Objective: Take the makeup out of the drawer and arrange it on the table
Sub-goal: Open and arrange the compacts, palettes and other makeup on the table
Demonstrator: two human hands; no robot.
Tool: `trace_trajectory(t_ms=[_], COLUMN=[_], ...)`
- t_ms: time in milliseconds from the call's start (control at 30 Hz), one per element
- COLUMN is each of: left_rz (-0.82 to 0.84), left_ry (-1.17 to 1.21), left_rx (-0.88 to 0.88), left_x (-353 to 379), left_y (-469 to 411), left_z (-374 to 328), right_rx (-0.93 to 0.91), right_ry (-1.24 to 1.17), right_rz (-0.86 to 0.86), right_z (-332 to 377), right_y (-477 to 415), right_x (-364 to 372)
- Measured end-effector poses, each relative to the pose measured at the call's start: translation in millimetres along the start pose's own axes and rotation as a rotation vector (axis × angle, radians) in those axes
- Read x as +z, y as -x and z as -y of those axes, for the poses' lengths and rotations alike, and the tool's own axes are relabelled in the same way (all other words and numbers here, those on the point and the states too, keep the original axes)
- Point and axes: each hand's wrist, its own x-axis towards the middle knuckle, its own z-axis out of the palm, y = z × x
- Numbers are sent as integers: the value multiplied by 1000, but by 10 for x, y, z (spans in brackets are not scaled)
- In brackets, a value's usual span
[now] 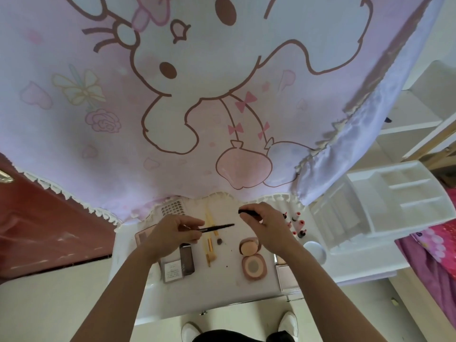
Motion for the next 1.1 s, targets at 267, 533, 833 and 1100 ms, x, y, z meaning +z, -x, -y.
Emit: trace_trajectory(t_ms=[267, 533, 833, 1100], left_rz=[-164, -199, -148, -142], left_ry=[156, 248, 117, -18], left_rx=[-242, -443, -494, -466], left_x=[449, 990, 1302, 1471], left_y=[-349, -924, -1411, -1526], left_z=[457, 684, 821, 941], right_rx=[356, 585, 612, 581], right_ry=[-205, 100, 479, 648], right_rz=[-47, 87, 289, 377], right_z=[-377, -836, -1104, -1222], right_y=[-306, -721, -1026, -1166], right_x=[-155, -80, 265, 499])
